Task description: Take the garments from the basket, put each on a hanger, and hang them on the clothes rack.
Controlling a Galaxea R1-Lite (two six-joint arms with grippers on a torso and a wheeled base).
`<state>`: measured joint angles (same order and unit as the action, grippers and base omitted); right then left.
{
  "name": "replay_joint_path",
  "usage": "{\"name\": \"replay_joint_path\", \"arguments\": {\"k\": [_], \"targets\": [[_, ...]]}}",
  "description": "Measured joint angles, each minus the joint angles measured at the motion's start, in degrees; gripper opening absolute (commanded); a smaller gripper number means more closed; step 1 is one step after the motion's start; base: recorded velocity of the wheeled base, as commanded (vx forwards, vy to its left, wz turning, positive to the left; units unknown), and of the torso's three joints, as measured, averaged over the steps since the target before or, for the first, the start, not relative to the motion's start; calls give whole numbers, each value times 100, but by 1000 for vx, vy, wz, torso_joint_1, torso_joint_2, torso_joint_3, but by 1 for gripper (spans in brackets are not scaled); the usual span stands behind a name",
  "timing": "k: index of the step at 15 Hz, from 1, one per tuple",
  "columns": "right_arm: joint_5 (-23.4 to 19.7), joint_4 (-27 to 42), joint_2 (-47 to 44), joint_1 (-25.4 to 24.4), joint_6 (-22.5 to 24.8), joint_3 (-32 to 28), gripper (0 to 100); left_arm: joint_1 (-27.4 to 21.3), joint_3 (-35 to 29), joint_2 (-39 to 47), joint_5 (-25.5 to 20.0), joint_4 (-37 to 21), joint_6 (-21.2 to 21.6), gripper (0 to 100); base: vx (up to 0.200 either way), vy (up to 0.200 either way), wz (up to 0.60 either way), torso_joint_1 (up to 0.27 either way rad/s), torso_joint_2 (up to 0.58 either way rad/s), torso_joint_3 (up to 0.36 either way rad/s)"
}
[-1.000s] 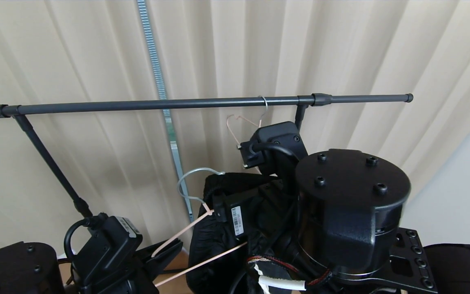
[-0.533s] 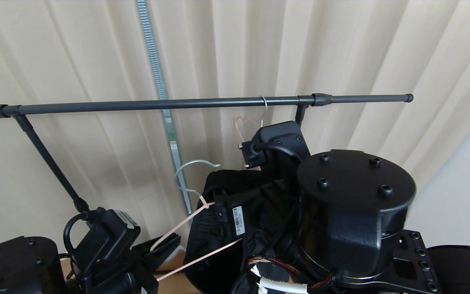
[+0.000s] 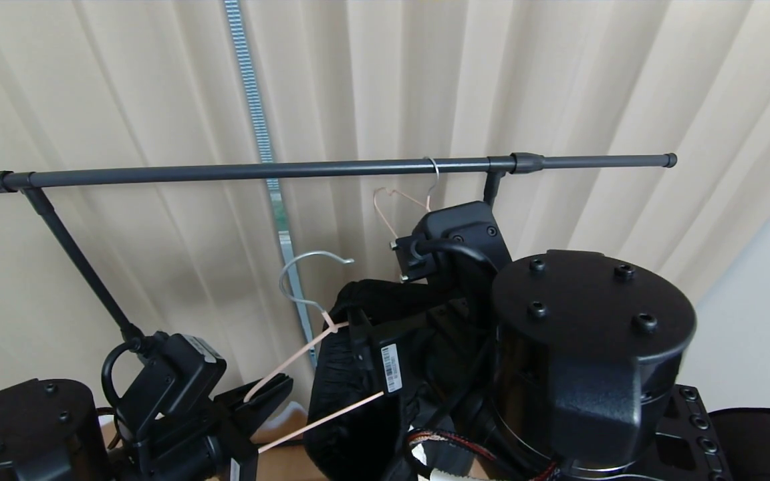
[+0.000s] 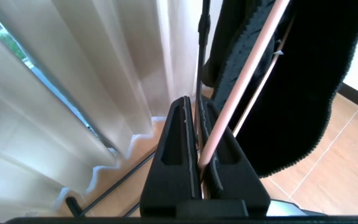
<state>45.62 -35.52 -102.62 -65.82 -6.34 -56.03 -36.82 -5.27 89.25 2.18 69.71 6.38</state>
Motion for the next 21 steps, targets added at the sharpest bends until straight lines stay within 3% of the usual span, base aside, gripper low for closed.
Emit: {"name": "replay_joint_path", "arguments": {"k": [17,21], "targets": [[-2,-6,119,-151,55,167,100,173,-115,78,2,-7,-202,0,0,0,0,0,0,0],[-5,2,160,-162,55,189,100,176,-63,196,0,327,-255,0,0,0,0,0,0,0]]}}
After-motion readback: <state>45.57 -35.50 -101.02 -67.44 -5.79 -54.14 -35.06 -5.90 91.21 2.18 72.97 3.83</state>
